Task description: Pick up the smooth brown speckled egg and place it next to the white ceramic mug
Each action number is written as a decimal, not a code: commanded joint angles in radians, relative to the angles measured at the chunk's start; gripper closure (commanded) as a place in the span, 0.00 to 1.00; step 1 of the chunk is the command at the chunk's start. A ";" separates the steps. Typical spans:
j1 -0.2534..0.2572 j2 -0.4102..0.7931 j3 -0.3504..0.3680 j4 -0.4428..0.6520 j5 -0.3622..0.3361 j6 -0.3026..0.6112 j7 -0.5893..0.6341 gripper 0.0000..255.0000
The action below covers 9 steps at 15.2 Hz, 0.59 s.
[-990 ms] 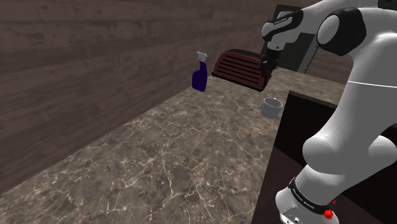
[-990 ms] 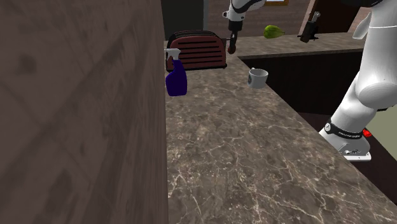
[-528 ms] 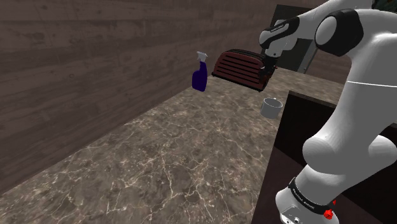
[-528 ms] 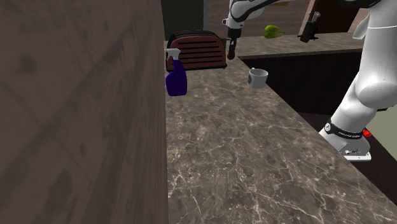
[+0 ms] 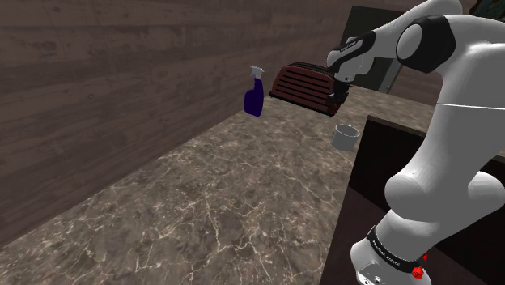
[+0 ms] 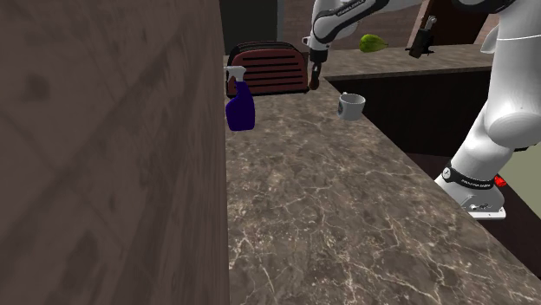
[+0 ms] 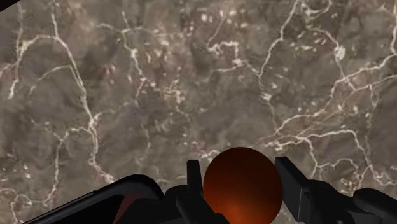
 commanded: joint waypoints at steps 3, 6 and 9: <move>-0.001 0.026 0.003 -0.021 0.005 0.047 0.000 1.00; -0.002 0.044 0.005 -0.037 0.009 0.081 -0.002 1.00; -0.003 0.053 0.006 -0.044 0.011 0.097 -0.003 1.00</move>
